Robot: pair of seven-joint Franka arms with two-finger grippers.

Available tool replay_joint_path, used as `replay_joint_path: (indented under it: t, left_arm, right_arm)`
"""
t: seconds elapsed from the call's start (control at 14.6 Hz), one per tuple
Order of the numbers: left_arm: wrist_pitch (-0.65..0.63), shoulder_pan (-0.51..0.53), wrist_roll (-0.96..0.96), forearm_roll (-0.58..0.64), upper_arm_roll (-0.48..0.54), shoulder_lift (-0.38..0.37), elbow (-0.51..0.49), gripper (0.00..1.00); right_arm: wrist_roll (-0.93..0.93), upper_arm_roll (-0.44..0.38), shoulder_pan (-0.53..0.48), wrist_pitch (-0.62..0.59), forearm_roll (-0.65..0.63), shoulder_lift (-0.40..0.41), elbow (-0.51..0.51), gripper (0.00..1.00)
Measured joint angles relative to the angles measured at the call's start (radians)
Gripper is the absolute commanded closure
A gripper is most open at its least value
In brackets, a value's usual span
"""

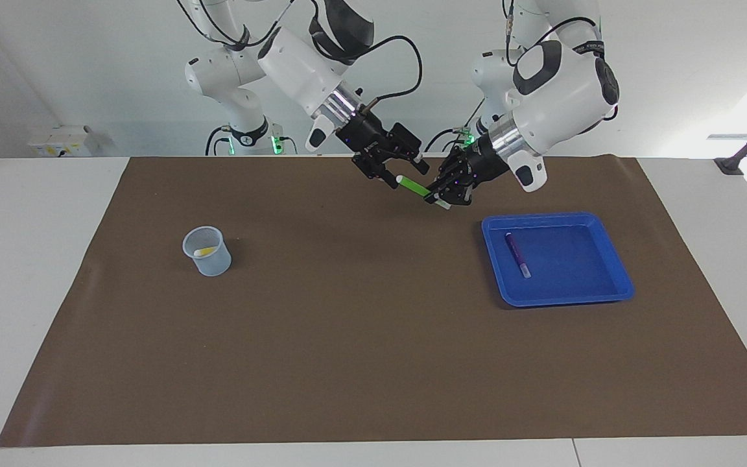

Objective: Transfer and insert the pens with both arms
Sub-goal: 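Lift the green pen with the left gripper toward the right gripper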

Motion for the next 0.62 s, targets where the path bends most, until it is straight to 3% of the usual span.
replay_joint_path:
  t: [0.14,0.62]
  left_arm:
    - [0.0,0.0,-0.001,0.0,0.0,0.0,-0.002,1.0]
    - [0.001,0.0,-0.002,-0.002,0.0,-0.005,-0.003,1.0]
  right_arm:
    - [0.0,-0.002,-0.023,-0.039,-0.039,0.011,0.031,0.29]
    - [-0.001,-0.002,-0.033,-0.049,-0.048,0.025,0.048,0.38]
